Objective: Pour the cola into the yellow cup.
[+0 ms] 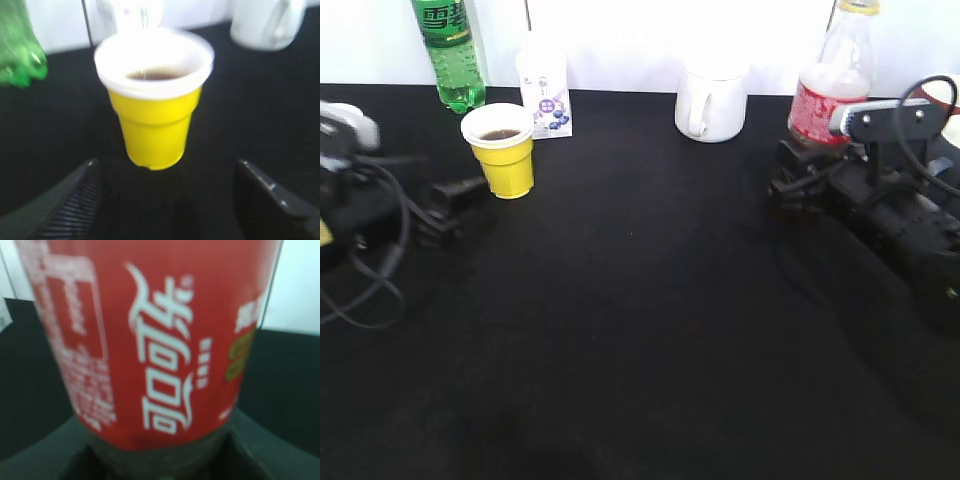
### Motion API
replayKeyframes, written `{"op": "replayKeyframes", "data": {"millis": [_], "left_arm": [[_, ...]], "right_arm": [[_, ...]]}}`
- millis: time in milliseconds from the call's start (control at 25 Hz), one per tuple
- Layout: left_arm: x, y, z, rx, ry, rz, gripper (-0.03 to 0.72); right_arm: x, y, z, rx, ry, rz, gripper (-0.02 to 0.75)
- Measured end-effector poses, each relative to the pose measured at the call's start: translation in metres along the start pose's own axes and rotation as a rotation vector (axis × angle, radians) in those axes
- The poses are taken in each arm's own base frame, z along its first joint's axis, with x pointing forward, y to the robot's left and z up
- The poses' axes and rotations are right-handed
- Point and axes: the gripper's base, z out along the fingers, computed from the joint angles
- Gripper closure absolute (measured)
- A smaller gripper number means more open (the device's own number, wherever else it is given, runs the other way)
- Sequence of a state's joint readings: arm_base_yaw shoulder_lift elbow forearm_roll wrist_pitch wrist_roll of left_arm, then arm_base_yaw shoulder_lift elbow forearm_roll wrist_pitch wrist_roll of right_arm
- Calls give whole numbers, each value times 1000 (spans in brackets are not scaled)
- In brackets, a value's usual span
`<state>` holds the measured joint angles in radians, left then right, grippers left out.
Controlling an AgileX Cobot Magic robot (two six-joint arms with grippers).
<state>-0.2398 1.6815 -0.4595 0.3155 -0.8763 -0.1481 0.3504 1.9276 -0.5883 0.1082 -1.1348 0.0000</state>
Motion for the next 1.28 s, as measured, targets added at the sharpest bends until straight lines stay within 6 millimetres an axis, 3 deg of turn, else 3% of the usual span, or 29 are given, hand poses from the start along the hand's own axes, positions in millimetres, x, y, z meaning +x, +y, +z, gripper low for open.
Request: {"op": "replayKeyframes", "data": {"millis": [160,200,240,320,560,640,720,760,920,960,1120,1200,1280], "left_arm": [[-23,-2,-14,-2,-60,34,90],[-26,-2,-16,-4,-64,39,93],[-28,-3,-17,-6,-62,44,93],[-31,-3,-20,-9,-61,51,94],[-25,-3,-26,-41,81,-40,94],[-29,-12,-19,-71,320,-38,94],[-53,-20,-17,-116,451,-56,94],[-71,-25,-22,-128,476,-69,94],[-122,-36,-77,-134,446,-136,94],[-128,-36,-96,-140,447,-131,94],[-142,-38,-190,-130,419,-14,94],[-129,-38,-224,-133,424,-7,94],[-98,-43,-252,-88,439,-52,94]], "right_arm": [[3,0,5,0,-3,47,344],[3,0,5,1,3,57,288],[6,1,5,1,50,72,183],[13,0,3,7,147,90,124],[13,-3,-33,14,222,109,119],[1,-2,-49,16,371,130,120],[-17,0,-62,9,473,136,124],[-41,2,-76,-6,576,136,127],[-107,6,-105,-43,691,96,142],[-131,5,-122,-51,681,86,142],[-157,1,-197,-69,722,65,143],[-166,-3,-244,-82,678,51,143],[-166,-8,-285,-90,587,38,143]]}}
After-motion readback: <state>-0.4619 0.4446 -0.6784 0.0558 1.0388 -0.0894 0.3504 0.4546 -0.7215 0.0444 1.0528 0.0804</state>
